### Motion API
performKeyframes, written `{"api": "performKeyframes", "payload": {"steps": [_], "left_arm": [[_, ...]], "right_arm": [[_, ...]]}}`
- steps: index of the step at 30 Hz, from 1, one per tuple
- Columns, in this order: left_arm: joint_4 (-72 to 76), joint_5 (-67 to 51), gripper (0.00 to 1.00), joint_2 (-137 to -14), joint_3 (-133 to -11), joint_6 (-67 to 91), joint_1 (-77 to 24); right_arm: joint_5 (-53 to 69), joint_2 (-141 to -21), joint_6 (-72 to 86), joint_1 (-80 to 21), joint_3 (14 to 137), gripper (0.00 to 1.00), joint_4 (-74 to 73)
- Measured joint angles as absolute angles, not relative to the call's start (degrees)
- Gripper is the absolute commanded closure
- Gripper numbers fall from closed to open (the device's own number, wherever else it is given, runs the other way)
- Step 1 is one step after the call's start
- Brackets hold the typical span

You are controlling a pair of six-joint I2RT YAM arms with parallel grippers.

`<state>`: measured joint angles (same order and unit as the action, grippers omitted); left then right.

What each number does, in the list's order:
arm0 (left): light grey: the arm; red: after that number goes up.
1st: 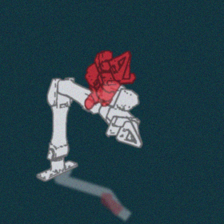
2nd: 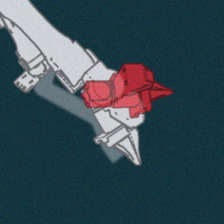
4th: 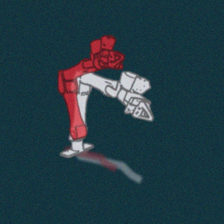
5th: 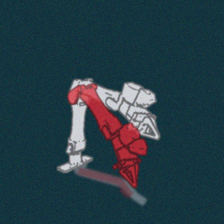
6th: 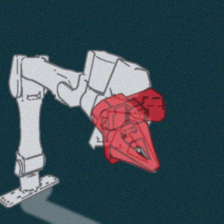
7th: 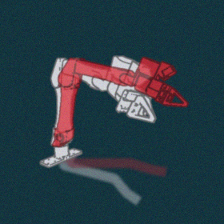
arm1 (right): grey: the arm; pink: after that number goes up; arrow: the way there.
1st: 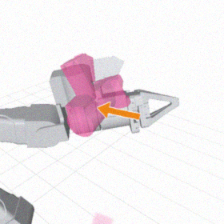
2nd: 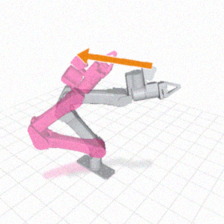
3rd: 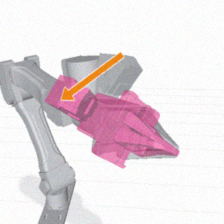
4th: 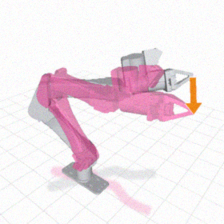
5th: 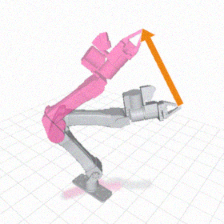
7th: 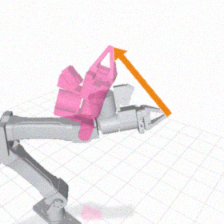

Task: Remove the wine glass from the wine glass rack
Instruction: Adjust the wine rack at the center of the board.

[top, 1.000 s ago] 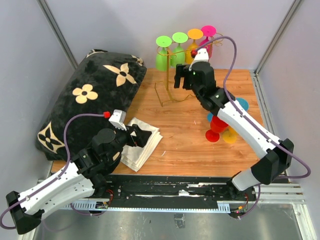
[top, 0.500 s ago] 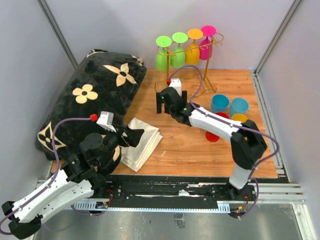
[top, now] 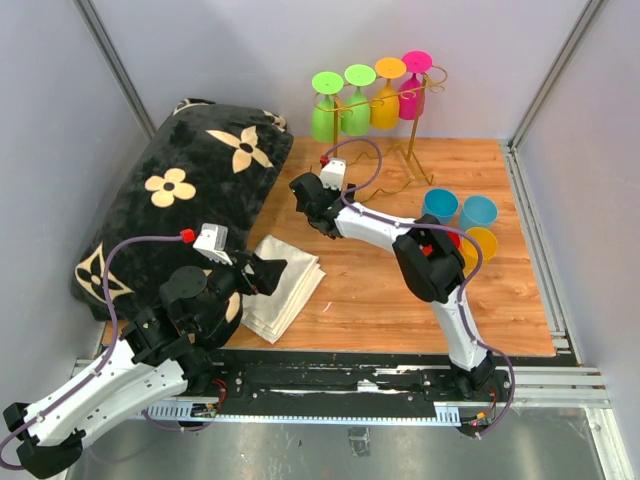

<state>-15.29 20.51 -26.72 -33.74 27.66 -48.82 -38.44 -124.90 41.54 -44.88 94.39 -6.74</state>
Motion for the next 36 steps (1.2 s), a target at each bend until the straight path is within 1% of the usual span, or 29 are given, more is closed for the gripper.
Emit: {"api": "performKeyframes", "payload": {"steps": [3,6,16,21,29,36], "left_arm": [[-15.40,20.51,0.00,-26.74,-33.76,27.40,-48.82],[-15.59,20.51,0.00,-26.74,-33.76,27.18,-48.82],[-15.70,20.78,0.00,-26.98,-33.76,27.00,-48.82],[-15.86,20.86,0.00,-27.00,-33.76,27.00,-48.82],[-16.03,20.88,0.00,-27.00,-33.78,27.07,-48.82],[-16.01,20.69,0.00,-27.07,-33.78,27.64,-48.82]], "right_arm": [[-39.81,-128.05,43.99,-44.21,99.13,0.02,-8.82],[-41.25,-129.45,45.60,-43.29,101.01,0.01,-10.57],[-44.21,-133.19,49.28,-41.47,103.02,0.02,-17.87],[-44.47,-132.97,50.00,-41.47,102.02,0.02,-18.31],[-44.82,-127.26,49.87,-41.47,91.94,0.02,-17.69],[-44.60,-118.45,46.70,-41.45,79.81,0.02,-14.92]]}}
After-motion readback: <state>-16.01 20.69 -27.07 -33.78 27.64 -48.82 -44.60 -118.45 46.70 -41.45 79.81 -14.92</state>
